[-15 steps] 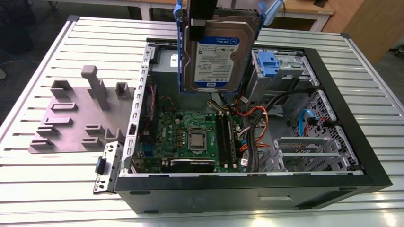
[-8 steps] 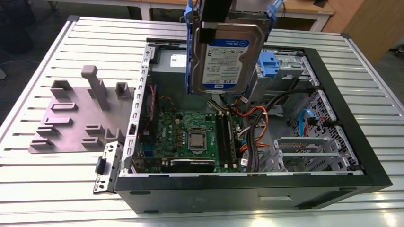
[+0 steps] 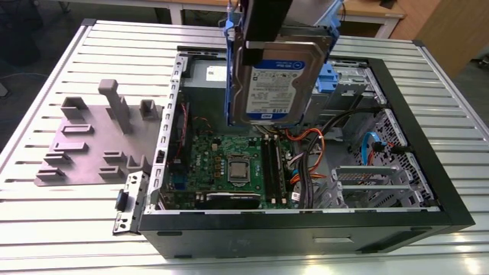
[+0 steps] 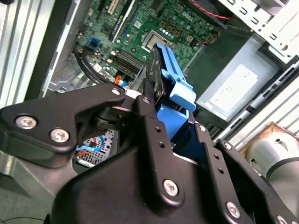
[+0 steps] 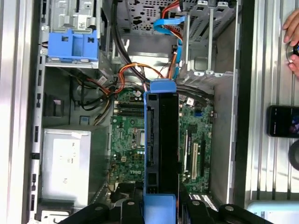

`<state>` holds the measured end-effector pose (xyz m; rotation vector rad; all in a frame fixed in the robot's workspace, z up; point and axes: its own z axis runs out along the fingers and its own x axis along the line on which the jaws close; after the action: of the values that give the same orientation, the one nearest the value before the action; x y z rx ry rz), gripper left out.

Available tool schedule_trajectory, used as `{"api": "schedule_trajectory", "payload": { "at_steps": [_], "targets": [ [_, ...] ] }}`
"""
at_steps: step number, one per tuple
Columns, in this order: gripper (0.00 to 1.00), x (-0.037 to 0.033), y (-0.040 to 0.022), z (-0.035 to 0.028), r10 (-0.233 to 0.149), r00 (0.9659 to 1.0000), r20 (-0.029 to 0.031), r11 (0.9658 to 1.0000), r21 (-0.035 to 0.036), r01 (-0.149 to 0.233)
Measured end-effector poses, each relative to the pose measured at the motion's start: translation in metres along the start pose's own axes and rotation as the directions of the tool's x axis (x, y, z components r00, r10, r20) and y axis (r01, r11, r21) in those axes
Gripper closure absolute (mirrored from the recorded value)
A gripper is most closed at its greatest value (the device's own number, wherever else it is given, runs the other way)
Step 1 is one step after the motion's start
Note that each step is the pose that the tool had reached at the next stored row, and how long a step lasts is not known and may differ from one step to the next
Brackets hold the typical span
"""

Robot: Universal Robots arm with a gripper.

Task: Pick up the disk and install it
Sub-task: 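Pick up the disk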

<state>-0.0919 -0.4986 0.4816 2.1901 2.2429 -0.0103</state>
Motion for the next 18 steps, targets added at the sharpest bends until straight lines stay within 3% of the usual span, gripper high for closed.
{"api": "schedule_trajectory", "payload": {
  "at_steps": [2,7,12,18],
  "targets": [
    [0.64,-0.0028,0.0031,0.0019,0.0,1.0,-0.0001,1.0,0.0,0.0],
    [0.64,-0.0035,0.0191,0.0039,0.0,1.0,0.0,1.0,0.0,0.0],
    [0.64,-0.0046,0.0225,0.0044,0.0,1.0,0.0016,1.0,0.0001,0.0],
    [0.64,-0.0132,0.023,0.0063,0.002,1.0,0.0018,1.0,0.0001,-0.002]
  ]
}}
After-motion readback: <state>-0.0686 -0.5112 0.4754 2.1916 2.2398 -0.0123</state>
